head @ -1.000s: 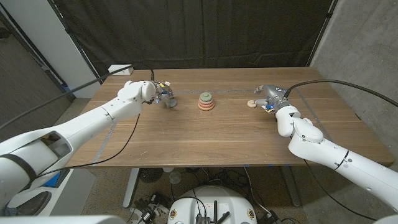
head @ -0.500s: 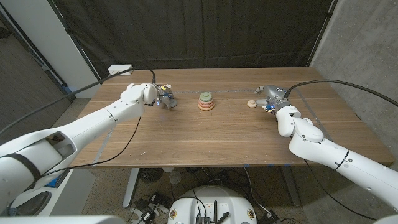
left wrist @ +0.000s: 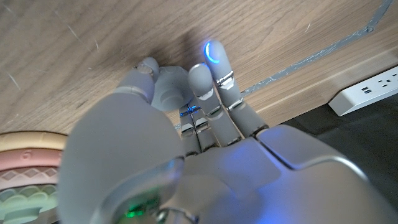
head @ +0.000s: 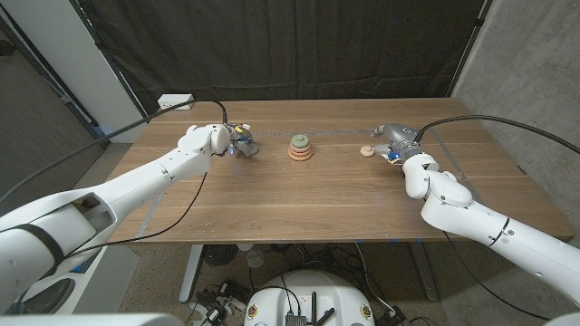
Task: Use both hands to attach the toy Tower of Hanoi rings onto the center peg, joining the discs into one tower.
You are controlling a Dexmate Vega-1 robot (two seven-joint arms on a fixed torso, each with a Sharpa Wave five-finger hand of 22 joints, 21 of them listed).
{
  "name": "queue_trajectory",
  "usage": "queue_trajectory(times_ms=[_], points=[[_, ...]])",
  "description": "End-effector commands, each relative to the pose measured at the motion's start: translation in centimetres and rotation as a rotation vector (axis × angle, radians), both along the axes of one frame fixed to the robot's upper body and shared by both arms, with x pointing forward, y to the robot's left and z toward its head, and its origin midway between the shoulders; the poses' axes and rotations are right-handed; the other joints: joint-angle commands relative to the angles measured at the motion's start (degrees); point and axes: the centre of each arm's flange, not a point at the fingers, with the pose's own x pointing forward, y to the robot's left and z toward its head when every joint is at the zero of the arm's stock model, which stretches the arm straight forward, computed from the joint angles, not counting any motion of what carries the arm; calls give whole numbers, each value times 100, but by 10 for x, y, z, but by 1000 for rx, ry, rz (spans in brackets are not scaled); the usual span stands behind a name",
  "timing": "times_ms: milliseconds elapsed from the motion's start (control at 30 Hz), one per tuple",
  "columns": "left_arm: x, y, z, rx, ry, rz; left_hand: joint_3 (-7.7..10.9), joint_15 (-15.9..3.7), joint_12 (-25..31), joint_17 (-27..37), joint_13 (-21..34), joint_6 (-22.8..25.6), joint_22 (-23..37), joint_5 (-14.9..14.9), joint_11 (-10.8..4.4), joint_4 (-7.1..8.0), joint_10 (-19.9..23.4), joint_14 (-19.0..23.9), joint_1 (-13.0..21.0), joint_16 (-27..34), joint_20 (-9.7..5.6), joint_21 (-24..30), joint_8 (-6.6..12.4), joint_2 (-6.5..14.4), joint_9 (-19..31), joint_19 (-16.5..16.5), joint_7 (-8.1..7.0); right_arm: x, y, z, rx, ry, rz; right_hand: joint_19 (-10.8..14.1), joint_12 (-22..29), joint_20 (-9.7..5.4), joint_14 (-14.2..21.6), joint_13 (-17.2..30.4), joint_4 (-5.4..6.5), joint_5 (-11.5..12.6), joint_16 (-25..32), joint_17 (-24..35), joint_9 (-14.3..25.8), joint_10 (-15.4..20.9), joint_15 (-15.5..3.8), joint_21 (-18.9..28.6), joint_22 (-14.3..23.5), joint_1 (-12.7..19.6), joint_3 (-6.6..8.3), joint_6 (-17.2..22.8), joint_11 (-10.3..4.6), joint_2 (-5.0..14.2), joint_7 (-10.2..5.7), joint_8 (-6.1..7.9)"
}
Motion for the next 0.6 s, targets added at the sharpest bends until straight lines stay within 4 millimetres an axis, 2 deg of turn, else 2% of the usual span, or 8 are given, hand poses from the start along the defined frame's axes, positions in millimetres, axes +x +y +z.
queue_trajectory(times_ms=[33,133,600], points=[[5,-5,-14,-14,33,-11,75,-192,186,139,50,364,18,25,-150,-54,483,171,197,143,-666,67,121,67,10,74,-54,0,0,0,2,0,3,-15,-2,-222,-7,16,10,31,41,19,-3,42,-293,31,4,3,16,12,31,68,10,10],[5,-7,-16,-21,42,-12,118,-192,288,250,87,647,27,31,-204,-80,810,242,342,218,-675,120,202,106,28,132,-105,1,0,0,2,3,5,-25,-1,-223,-5,15,12,32,42,20,-4,42,-293,22,-6,-1,16,13,33,71,13,8],[8,-9,-25,-40,63,-12,198,-187,400,460,183,1040,22,38,-227,-64,1248,346,521,276,-679,212,296,207,68,193,-84,3,-1,1,3,4,9,-20,11,-223,-5,5,20,40,42,19,-8,76,-293,28,-6,-28,20,16,49,98,21,0]])
